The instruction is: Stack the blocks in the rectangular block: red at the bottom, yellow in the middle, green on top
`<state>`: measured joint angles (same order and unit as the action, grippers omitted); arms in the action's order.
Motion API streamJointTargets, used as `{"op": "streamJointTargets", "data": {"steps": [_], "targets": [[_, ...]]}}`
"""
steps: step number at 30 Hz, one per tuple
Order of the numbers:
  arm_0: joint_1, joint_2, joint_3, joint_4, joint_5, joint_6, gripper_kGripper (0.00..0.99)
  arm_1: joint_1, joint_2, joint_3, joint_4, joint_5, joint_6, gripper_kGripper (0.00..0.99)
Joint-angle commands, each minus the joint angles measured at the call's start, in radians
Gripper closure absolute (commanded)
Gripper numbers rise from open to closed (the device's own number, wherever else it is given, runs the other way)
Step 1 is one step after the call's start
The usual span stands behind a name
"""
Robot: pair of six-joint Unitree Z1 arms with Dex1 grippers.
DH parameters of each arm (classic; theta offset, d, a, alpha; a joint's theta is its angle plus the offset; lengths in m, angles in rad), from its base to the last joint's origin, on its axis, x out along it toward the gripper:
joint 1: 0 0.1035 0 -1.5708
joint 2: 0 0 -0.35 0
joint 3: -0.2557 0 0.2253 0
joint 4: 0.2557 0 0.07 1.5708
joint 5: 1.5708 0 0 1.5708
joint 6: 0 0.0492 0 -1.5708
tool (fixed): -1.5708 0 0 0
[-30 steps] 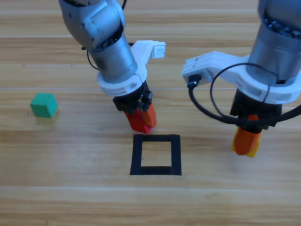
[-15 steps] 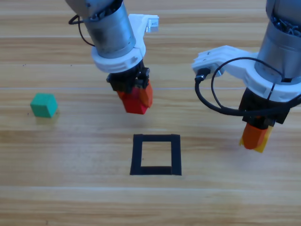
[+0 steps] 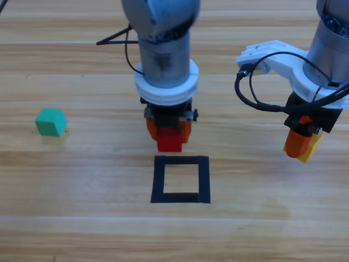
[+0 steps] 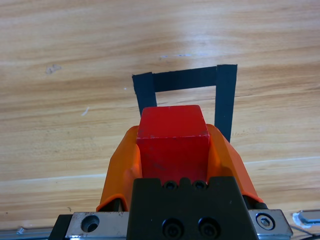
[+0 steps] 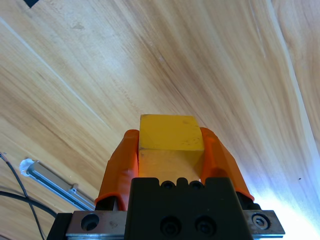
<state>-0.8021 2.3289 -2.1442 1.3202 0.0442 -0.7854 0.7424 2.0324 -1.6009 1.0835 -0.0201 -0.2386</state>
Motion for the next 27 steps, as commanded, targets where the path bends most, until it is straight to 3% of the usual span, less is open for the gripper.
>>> {"op": "streamJointTargets", "data": {"steps": [1,10,15,17,22,27], "targets": [[-0.075,0.047,-0.003,0.011,0.040,-0.083,0.990,-0.041,-0.041,0.030,-0.028,-0.017,0.008,0.990],[-0.092,0.087,-0.005,-0.001,0.065,-0.175,0.990,-0.101,-0.075,0.059,-0.059,0.035,0.111,0.990],[-0.091,0.107,-0.006,-0.001,0.065,-0.176,0.990,-0.178,-0.120,0.101,-0.100,0.144,0.240,0.990],[-0.091,0.113,-0.005,-0.001,0.065,-0.175,0.990,-0.181,-0.149,0.141,-0.142,0.131,0.318,0.990],[-0.089,0.118,-0.002,-0.007,0.060,-0.173,0.990,-0.164,-0.193,0.183,-0.191,0.008,0.493,0.990],[-0.085,0.112,0.035,-0.032,0.043,-0.176,0.990,-0.155,-0.161,0.157,-0.165,0.009,0.614,0.990]]}}
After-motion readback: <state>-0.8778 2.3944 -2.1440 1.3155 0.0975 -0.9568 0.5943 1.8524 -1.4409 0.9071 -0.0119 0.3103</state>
